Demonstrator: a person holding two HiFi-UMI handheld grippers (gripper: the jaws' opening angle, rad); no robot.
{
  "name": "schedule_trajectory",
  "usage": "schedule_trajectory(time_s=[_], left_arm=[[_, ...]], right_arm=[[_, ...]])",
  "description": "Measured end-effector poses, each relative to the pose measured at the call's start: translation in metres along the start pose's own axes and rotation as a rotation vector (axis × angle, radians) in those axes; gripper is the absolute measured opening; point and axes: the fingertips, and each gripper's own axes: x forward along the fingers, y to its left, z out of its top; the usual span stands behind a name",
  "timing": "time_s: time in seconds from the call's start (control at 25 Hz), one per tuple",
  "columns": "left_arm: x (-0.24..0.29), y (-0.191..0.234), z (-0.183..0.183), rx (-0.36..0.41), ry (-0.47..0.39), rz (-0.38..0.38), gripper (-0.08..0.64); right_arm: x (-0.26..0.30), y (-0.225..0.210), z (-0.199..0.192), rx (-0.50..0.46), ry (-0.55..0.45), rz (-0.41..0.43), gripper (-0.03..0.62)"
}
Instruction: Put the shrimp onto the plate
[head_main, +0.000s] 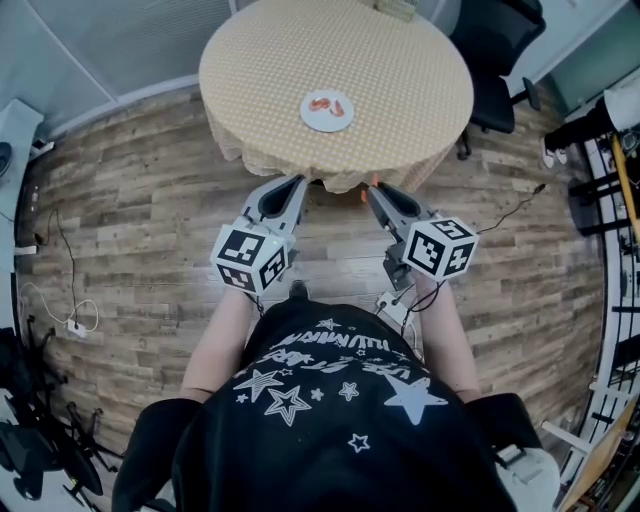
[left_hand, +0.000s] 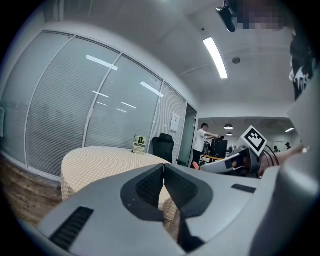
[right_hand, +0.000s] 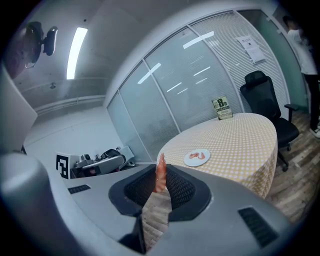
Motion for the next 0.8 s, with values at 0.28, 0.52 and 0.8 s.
schedule_trajectory(time_s=[0.28,0.52,0.8], left_arm=[[0.01,0.025,0.003,-0.003,0.004,-0.026,0.011],[0.015,0.045,0.001,-0.017,0.018,-0.052,0.011],[0.013,0.062,-0.006,-0.019,0.03,-0.074,0.011]], right_arm=[[0.023,-0.001,0.006,0.008,0.001,-0.026,0.074],[0.047,0.002,0.011,0.015,0.009,-0.049,0.074],[0.062,0.012,-0.001,0.029,0.03,-0.066,0.074]])
